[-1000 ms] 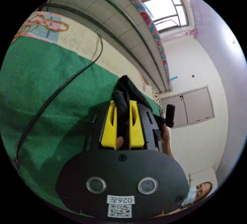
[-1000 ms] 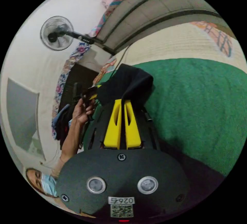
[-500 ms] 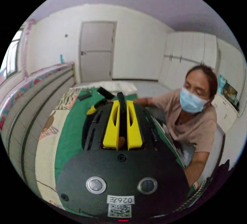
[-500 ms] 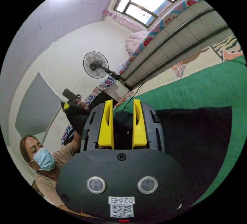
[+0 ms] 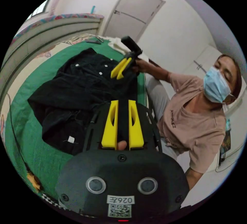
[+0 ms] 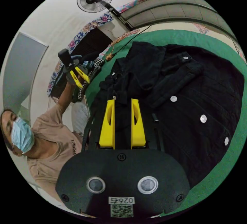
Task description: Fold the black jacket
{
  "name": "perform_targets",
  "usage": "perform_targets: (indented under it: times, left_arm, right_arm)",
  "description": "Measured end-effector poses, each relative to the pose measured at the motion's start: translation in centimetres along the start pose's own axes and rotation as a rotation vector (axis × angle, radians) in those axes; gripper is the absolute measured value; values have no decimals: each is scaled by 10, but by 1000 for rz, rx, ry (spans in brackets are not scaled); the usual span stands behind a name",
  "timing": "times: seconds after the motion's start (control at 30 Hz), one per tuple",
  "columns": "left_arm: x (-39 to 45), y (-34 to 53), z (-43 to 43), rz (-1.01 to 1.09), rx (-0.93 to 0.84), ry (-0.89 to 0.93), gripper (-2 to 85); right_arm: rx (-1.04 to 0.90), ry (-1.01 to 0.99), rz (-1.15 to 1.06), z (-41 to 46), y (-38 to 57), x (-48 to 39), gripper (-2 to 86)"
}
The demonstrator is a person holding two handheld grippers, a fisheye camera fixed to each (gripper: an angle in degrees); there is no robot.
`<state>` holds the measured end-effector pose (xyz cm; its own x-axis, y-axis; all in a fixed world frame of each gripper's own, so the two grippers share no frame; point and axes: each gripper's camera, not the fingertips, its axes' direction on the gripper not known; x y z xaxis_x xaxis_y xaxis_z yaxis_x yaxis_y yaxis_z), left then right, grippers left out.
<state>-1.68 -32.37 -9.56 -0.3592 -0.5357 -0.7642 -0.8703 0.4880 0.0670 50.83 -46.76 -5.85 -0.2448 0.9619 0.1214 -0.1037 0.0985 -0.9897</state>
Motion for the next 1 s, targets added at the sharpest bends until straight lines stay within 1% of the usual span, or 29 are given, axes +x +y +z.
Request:
perform_targets:
  times: [0.03,0.13,0.17,0.23,0.3,0.33,0.4,0.47,0.53,0.6,0.67,0.77,0.87,0.97,1.0]
  left_arm:
    - [-10,6,-12,-48,67,-15,25]
    - [-45,8,-19,-169,153,-39,1]
    - [-52,7,-18,-188,164,-29,0]
    - [-83,8,-5,-274,234,64,10]
    - [-96,12,8,-325,288,141,34]
    - [-99,16,17,-346,311,177,54]
    - [-94,21,27,-357,324,218,63]
    - [-83,25,31,-350,302,252,65]
    - [-66,29,29,-337,248,199,65]
    - [-57,28,26,-341,192,107,64]
    - [-51,23,28,-353,154,48,60]
    - [-43,8,46,-338,131,66,52]
    - [-36,-18,77,-316,87,48,13]
    - [-44,-49,103,-352,47,-88,-6]
    - [-52,-60,108,-382,45,-158,-8]
  right_arm:
    - [0,43,-22,8,-5,-9,73]
    - [38,91,-47,20,-17,-23,83]
    - [24,105,-44,28,-21,-27,92]
    - [5,168,-16,43,-23,-33,104]
    - [-80,247,-18,64,-25,-37,40]
    - [-165,247,-46,77,-24,-39,2]
    - [-182,169,-31,74,-14,-41,-5]
    - [-122,-64,-7,44,14,-46,-3]
    - [-85,-178,32,23,43,-47,12]
    - [-104,-143,78,10,72,-45,45]
    - [-171,-26,148,1,104,-42,80]
    - [-166,32,153,-13,130,-51,76]
    - [-99,25,93,-23,135,-68,64]
    - [-72,30,68,-22,122,-71,51]
    - [-74,33,64,-21,119,-71,47]
